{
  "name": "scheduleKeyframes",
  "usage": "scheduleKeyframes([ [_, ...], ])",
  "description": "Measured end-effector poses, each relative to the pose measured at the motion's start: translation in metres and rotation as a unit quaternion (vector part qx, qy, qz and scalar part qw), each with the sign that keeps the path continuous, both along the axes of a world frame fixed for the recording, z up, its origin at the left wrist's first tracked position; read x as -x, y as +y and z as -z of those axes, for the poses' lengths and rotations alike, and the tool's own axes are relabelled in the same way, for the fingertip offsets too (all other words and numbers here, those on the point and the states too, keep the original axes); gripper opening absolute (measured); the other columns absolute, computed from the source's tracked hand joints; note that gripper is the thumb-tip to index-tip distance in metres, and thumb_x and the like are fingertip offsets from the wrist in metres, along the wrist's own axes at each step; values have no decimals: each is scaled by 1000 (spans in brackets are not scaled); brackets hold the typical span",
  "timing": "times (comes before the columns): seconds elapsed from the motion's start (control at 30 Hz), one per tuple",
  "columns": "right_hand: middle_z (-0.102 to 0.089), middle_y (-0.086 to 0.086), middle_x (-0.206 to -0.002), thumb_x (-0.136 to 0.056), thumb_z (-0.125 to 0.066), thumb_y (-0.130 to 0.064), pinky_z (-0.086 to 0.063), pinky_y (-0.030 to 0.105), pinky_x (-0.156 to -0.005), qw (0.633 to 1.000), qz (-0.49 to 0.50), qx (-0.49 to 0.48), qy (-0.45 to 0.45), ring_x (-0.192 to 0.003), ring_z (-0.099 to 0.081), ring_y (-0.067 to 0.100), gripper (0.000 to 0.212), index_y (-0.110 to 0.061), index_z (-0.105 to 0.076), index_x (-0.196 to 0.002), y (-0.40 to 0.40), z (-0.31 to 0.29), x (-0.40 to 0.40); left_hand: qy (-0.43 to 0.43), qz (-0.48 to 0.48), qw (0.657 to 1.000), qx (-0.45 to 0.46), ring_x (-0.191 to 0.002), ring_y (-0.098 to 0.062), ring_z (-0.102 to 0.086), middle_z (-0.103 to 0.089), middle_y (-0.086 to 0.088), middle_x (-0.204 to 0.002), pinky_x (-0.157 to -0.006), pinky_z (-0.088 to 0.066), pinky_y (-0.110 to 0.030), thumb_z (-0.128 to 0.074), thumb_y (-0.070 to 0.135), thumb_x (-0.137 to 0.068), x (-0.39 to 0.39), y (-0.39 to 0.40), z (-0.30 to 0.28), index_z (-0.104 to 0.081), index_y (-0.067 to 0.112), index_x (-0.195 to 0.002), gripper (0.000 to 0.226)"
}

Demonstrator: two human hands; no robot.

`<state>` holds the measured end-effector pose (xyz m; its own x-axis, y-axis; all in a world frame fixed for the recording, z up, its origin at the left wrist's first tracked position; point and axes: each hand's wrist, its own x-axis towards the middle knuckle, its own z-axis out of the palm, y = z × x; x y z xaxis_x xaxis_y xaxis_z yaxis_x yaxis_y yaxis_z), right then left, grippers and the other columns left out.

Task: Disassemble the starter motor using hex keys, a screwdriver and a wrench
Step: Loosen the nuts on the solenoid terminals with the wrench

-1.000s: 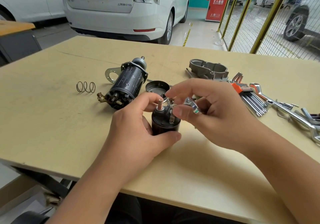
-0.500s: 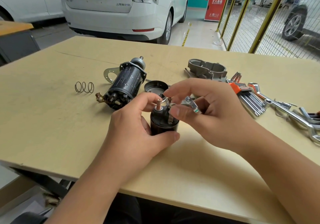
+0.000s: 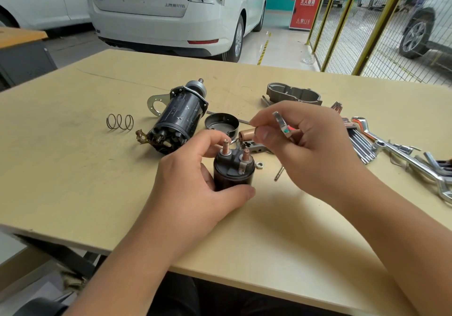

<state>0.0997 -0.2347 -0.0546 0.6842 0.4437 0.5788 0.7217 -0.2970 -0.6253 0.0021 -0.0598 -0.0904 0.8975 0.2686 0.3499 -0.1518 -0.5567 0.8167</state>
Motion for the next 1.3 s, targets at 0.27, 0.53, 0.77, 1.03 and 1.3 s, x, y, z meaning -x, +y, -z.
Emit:
scheduleKeyframes([
  [0.27,-52,-3,-57,-85,-77,-15,-36,16,-54,963,51,264,19,-60,-49,5,23,-15,-61,-68,-6,0,-6,-21,2,999,-36,-62,-11,-57,-67,28,-107,-51,-45,-15,-85,42,-59,1,-2,0,-62,46,-108,55],
  [0.53,-48,-1,-58,-81,-80,-23,-35,21,-57,960,60,274,31,-64,-46,13,44,-29,-42,-57,-2,0,-4,-1,3,1000,-19,-87,2,-70,-69,31,-103,-67,-52,-12,-83,61,-51,-1,1,4,-62,48,-109,62],
  [0.77,-50,-6,-55,-86,-77,-26,-32,16,-46,979,81,181,53,-51,-45,7,30,-22,-58,-63,-4,0,-3,-23,-1,1000,0,-50,-1,-54,-73,29,-95,-54,-46,-10,-87,45,-57,2,-1,2,-63,49,-107,56],
  [1.03,-61,4,-63,-88,-75,-30,-36,14,-49,994,-78,31,76,-48,-46,2,20,-10,-74,-85,-2,-6,8,-54,-16,998,-9,-62,-5,-63,-74,26,-89,-58,-46,-11,-90,49,-54,4,-3,0,-66,45,-104,55],
  [1.3,-61,-5,-77,-76,-89,-22,-36,5,-54,989,-134,23,61,-54,-54,0,40,-18,-74,-112,-5,-7,11,-151,-75,983,-68,-78,-6,-57,-69,16,-90,-67,-46,-11,-96,39,-61,6,-5,-1,-68,43,-108,55],
])
